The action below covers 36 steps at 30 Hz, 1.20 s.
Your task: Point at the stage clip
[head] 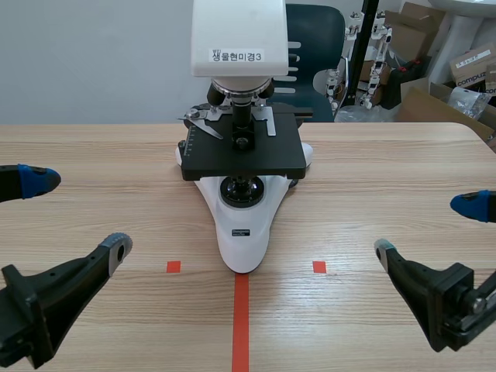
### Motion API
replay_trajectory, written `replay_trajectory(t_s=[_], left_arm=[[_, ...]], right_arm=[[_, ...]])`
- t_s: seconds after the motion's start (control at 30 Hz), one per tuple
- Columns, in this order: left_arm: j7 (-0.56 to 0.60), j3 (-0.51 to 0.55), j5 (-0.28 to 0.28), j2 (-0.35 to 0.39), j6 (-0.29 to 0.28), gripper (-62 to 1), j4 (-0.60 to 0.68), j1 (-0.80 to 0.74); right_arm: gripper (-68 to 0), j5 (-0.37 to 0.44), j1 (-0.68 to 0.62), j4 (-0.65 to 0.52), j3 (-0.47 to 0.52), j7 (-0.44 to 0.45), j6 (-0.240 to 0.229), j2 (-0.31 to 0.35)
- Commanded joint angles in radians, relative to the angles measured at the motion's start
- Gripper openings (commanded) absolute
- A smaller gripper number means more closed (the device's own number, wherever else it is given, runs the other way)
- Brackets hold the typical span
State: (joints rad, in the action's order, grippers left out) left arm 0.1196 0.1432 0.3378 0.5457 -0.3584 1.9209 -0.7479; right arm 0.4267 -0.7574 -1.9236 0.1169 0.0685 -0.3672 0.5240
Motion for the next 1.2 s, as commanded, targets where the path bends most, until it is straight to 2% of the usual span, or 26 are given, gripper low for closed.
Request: replay_trajectory(t_s=[0.0,0.73,1.17], left_arm=[[0.010,0.003,0.006,-0.008,0.005,1.4,0.011,0.003],[0.013,0.003,0.005,-0.007,0.005,1.4,0.012,0.003],[0.034,0.003,-0.006,0.071,0.005,1.4,0.012,0.003]], right_arm=[[0.4,0.004,0.007,-0.006,0.005,0.016,0.000,0.007],[0.4,0.004,0.007,-0.006,0.005,0.016,0.000,0.007],[0.4,0.004,0.007,-0.006,0.005,0.016,0.000,-0.001]])
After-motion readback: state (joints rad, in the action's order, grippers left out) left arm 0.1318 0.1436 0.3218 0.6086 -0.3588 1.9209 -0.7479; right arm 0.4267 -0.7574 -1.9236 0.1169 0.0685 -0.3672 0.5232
